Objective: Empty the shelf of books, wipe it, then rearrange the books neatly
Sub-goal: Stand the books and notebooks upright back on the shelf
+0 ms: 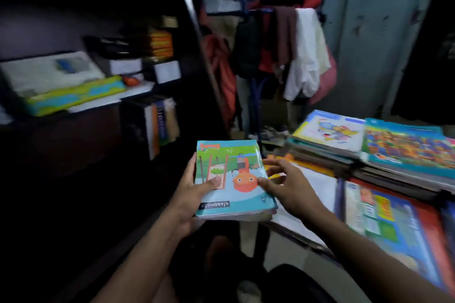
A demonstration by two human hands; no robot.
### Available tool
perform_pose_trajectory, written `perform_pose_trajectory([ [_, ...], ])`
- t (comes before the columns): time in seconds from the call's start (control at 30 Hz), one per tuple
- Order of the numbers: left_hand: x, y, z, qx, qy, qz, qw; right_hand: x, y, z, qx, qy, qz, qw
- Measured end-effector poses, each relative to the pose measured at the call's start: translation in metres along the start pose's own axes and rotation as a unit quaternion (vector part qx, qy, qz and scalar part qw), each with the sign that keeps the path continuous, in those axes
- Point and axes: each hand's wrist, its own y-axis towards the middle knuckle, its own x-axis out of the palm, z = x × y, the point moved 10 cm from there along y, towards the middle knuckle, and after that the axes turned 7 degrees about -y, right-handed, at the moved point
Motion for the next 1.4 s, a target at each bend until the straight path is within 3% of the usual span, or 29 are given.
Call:
perform_pose_trajectory([
  [0.27,-0.190,0.014,0.022,0.005,-0.008,0.144,0.990,0.190,0.070,-0.064,-0.113,-0.110,-0.138,0.978],
  [0.43,-0.253,0.014,0.018,-0.012,0.009,0.196,0.980,0.271,0.069,-0.079,-0.286,-0.301,-0.247,0.875],
  [0.53,-0.267,0.020,0.012,-0.010,0.019,0.208,0.978,0.290,0.070,-0.070,-0.337,-0.329,-0.228,0.852],
  [0.6,-0.267,0.020,0.010,-0.006,0.028,0.214,0.977,0.291,0.068,-0.063,-0.345,-0.307,-0.227,0.857],
  [0.73,-0.273,0.020,0.009,0.008,0.026,0.233,0.972,0.279,0.070,-0.067,-0.379,-0.304,-0.146,0.862],
  [0.8,-0.279,0.020,0.008,0.016,0.024,0.255,0.967,0.276,0.069,-0.077,-0.423,-0.332,-0.120,0.834],
  [0.9,-0.281,0.018,0.007,0.029,0.032,0.276,0.960,0.275,0.070,-0.090,-0.462,-0.364,-0.147,0.795],
  [1.03,-0.277,0.018,0.016,0.069,0.059,0.274,0.958,0.247,0.080,-0.105,-0.429,-0.317,-0.158,0.831],
  [1.13,-0.282,0.024,0.014,0.065,0.127,0.275,0.951,0.205,0.097,-0.114,-0.379,-0.210,-0.043,0.900],
  [1.23,-0.280,0.025,0.011,0.046,0.151,0.282,0.946,0.170,0.121,-0.096,-0.265,-0.110,0.084,0.954],
  [1.33,-0.270,0.036,0.010,0.002,0.272,0.257,0.927,0.169,0.135,-0.072,-0.186,-0.037,0.099,0.977],
  [1.4,-0.269,0.046,0.018,-0.020,0.383,0.243,0.891,0.175,0.141,-0.061,-0.159,-0.008,0.092,0.983],
])
